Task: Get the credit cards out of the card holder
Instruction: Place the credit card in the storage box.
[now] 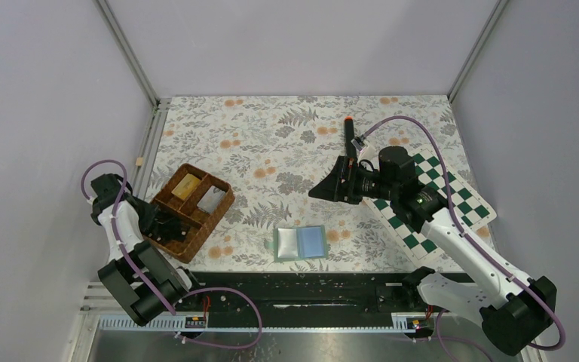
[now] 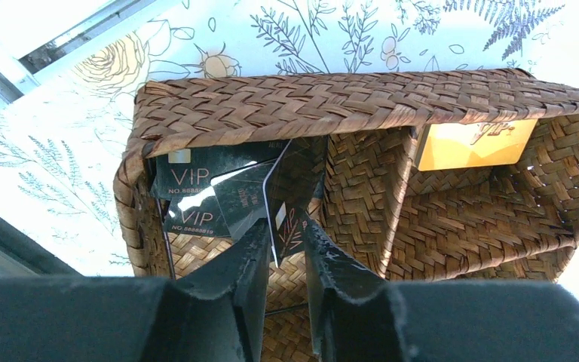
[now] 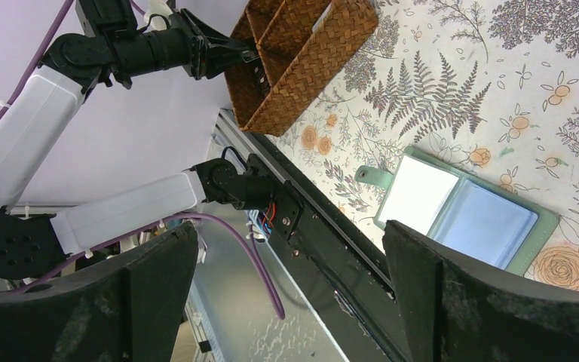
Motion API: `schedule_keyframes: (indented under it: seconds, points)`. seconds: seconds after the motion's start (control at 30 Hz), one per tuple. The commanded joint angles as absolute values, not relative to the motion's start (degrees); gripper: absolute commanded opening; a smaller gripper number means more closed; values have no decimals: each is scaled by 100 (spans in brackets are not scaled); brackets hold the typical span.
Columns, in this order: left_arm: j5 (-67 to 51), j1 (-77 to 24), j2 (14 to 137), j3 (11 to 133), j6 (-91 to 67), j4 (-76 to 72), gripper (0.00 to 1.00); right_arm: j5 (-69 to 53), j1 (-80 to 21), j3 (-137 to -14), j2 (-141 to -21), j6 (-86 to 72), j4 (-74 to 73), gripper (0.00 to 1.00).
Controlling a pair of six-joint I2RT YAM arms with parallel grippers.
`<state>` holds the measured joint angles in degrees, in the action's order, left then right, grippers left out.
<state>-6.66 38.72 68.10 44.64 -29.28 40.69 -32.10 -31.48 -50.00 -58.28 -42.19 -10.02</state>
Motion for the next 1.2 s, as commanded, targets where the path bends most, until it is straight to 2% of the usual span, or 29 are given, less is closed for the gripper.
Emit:
schedule_keyframes:
  seconds: [0.0, 0.3, 0.33, 0.37, 0.4, 0.47, 0.7, 0.83, 1.0, 1.17]
  points:
    - [-397, 3899, 6765, 4683, -2974, 3850, 25, -3232, -3111, -5262, -5830, -4144, -931, 98]
    - [-397, 3902, 6589, 4800, -3030, 3836, 38, -3204, -3111, -5204, -5836, -4140, -919, 98]
    - [-367, 3898, 6541, 4834, -3026, 3836, 45, -3193, -3111, -5196, -5836, -4138, -922, 99]
    - [-317, 3894, 6449, 4842, -3058, 3814, 60, -3192, -3111, -5188, -5836, -4138, -918, 98]
    - [-220, 3894, 6354, 4847, -3104, 3803, 68, -3196, -3111, -5181, -5836, -4139, -922, 98]
    - [-94, 3895, 6140, 4874, -3176, 3795, 72, -3210, -3111, -5169, -5836, -4109, -930, 98]
    - [-592, 3894, 5987, 5058, -3354, 3730, 72, -3110, -3111, -5151, -5873, -4162, -918, 98]
    - [-810, 3893, 6022, 4730, -3588, 3504, 60, -3070, -3112, -5157, -5878, -4199, -917, 98]
    - [-532, 3892, 5898, 4101, -3722, 3025, 55, -3065, -3110, -5212, -5920, -4182, -923, 99]
    - [-922, 3898, 6044, 3752, -3906, 2589, 37, -3088, -3111, -5229, -5954, -4163, -923, 99]
